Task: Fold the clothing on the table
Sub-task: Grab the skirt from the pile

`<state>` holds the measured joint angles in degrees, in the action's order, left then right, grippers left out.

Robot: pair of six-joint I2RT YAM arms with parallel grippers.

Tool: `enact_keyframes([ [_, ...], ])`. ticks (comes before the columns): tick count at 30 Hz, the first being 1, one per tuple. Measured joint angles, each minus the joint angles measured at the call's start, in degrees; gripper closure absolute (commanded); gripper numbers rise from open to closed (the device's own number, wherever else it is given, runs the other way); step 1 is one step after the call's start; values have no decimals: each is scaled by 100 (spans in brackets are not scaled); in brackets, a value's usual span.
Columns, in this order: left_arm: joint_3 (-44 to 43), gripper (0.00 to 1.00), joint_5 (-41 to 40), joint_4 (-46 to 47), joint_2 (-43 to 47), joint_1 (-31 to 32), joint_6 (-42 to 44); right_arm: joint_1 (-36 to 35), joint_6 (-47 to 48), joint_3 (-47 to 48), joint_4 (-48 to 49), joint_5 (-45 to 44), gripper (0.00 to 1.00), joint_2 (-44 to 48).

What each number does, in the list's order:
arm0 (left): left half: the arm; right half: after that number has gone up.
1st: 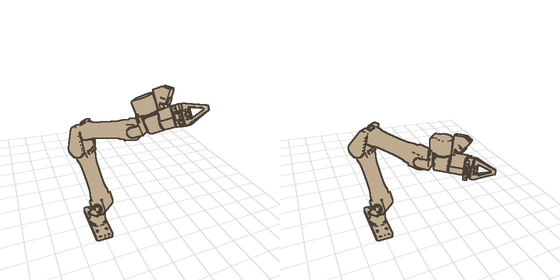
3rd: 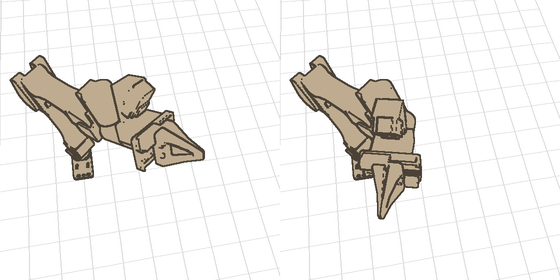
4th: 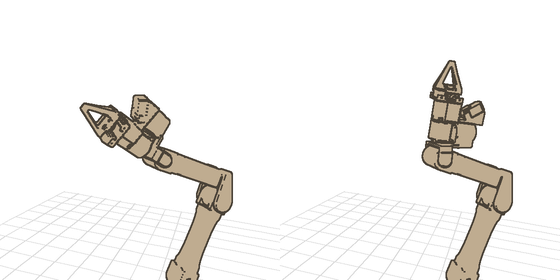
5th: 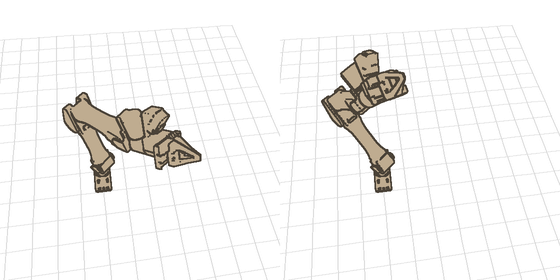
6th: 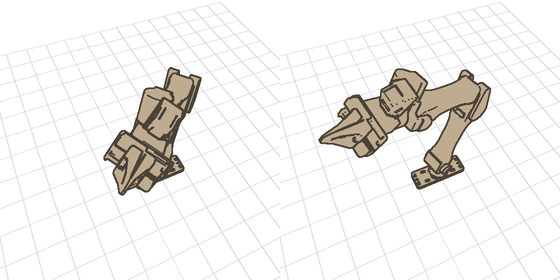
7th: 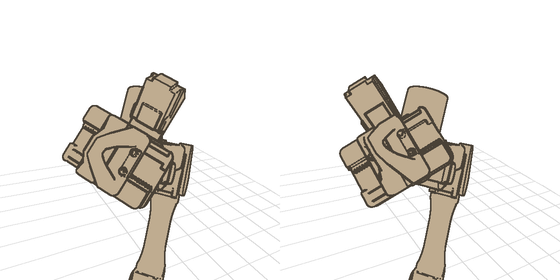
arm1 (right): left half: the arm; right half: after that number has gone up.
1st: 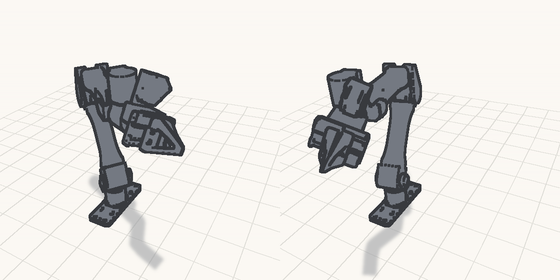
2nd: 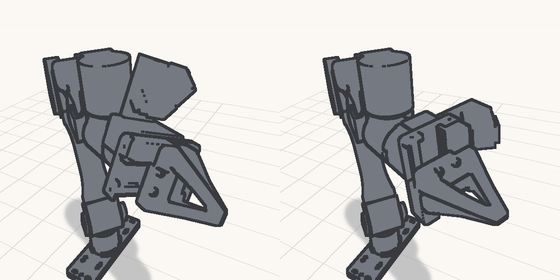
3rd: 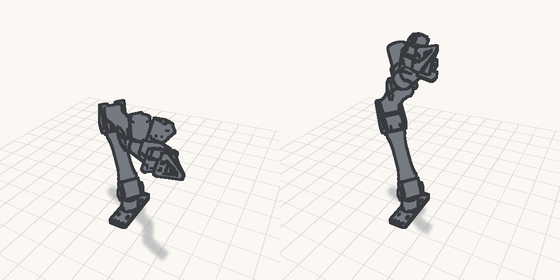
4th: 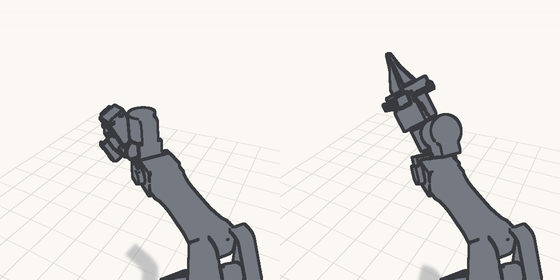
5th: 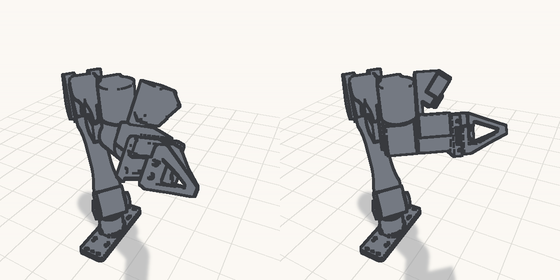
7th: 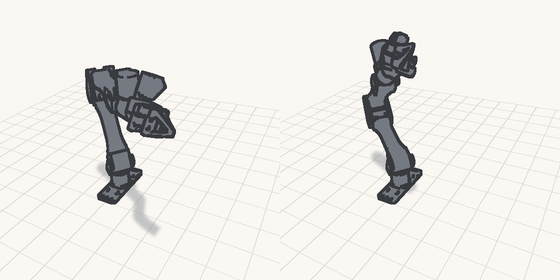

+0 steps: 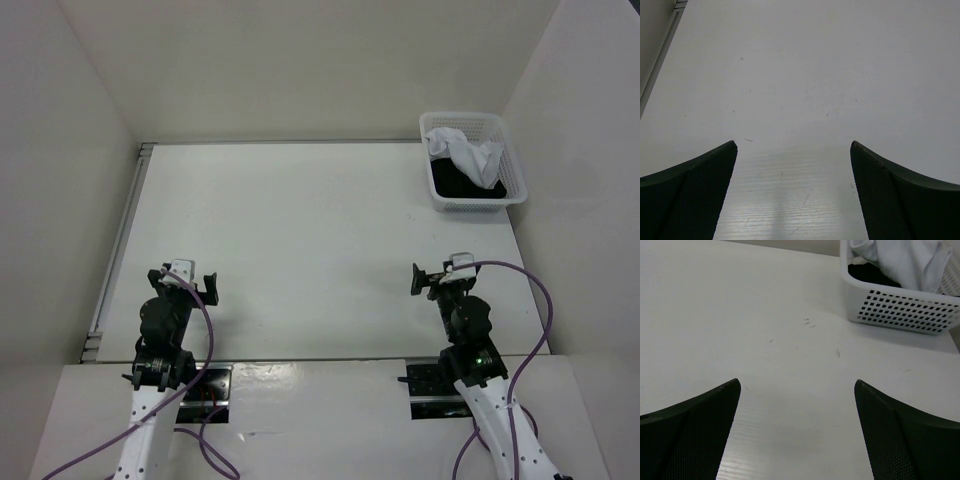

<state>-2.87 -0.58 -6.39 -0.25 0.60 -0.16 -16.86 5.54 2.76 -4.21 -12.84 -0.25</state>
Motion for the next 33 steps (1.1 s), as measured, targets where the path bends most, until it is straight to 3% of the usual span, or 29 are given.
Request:
enact_keyframes([
  [5,0,0,0,0,0,0,0,2,181,179,210,57,2,-7],
  [8,0,0,0,0,0,0,0,26,111,883,409,-107,2,-70],
  [11,0,0,2,-2,0,0,2,39,-321,2494,225,-479,2,-680],
  [14,0,0,4,-2,0,-2,2,341,-732,4712,-177,-861,2,-1738],
  [18,0,0,4,0,0,-2,2,610,-769,5849,-813,-1027,2,-2197],
  [25,0,0,4,0,0,-2,2,1008,-1108,5829,-2096,-479,2,-2516],
  [33,-17,0,-37,494,-4,-4,-83,1246,-1075,5676,-2590,26,2,-2736],
])
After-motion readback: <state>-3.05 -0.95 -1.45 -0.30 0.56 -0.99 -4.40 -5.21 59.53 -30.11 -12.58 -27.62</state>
